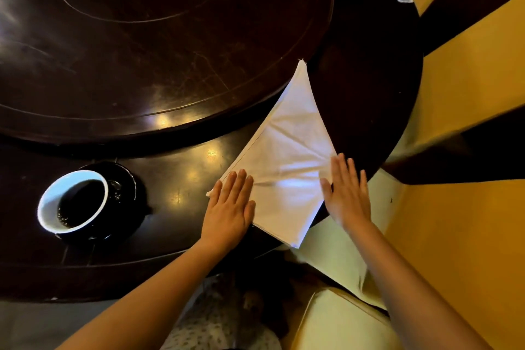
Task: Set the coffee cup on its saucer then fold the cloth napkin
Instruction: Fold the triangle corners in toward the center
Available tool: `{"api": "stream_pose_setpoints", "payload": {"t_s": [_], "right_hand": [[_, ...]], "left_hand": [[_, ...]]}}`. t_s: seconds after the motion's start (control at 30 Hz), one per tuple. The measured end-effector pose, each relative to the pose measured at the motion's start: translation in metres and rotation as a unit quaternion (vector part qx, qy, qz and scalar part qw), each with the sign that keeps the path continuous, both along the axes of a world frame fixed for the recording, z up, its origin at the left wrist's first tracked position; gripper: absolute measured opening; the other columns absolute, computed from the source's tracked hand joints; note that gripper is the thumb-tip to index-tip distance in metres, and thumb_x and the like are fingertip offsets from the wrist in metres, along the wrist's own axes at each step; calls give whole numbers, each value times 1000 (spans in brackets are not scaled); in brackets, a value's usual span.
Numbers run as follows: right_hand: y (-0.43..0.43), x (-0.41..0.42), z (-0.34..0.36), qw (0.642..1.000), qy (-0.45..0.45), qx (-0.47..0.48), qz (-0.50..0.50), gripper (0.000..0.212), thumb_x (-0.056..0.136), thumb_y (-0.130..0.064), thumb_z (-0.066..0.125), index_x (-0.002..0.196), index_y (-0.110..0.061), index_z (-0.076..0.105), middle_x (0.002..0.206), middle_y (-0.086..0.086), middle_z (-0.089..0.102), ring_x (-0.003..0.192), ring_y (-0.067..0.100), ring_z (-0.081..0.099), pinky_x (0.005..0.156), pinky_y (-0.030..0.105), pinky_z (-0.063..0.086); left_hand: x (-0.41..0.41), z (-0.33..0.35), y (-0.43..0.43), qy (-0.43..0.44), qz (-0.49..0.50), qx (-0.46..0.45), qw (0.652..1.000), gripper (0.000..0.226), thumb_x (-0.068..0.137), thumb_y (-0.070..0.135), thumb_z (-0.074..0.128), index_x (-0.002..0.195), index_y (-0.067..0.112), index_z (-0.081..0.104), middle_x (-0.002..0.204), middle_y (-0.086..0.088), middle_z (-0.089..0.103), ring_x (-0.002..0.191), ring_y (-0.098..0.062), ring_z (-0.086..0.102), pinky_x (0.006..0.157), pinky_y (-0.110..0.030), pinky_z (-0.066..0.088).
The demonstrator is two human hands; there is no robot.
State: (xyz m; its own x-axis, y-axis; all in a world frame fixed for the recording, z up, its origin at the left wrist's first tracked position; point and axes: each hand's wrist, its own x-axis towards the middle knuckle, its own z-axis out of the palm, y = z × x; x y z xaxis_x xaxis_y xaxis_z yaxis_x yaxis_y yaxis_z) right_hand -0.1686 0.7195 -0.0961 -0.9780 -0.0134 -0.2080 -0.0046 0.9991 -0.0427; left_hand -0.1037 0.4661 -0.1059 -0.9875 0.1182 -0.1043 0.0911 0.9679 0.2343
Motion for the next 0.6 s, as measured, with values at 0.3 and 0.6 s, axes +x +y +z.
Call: {"api": "stream_pose_setpoints", "payload": {"t_s": [0.3,0.6], "right_hand": [[-93,88,-3,973,10,-71,218,69,91,-56,20,147,-17,10,153,1,-1,144,22,2,114,35,-7],[-42,135,8,973,115,-196,-34,54,89,-40,43,128,-3,50,133,14,55,124,31,51,103,40,43]], "left_hand": [[0,0,0,2,1,-11,1000,54,95,43,15,143,24,-1,153,3,-7,142,-18,-10,115,-37,-11],[0,-4,-1,-21,-2,-7,1000,55,95,46,7,143,25,-9,152,4,-17,141,-16,-19,114,-37,-15]]}}
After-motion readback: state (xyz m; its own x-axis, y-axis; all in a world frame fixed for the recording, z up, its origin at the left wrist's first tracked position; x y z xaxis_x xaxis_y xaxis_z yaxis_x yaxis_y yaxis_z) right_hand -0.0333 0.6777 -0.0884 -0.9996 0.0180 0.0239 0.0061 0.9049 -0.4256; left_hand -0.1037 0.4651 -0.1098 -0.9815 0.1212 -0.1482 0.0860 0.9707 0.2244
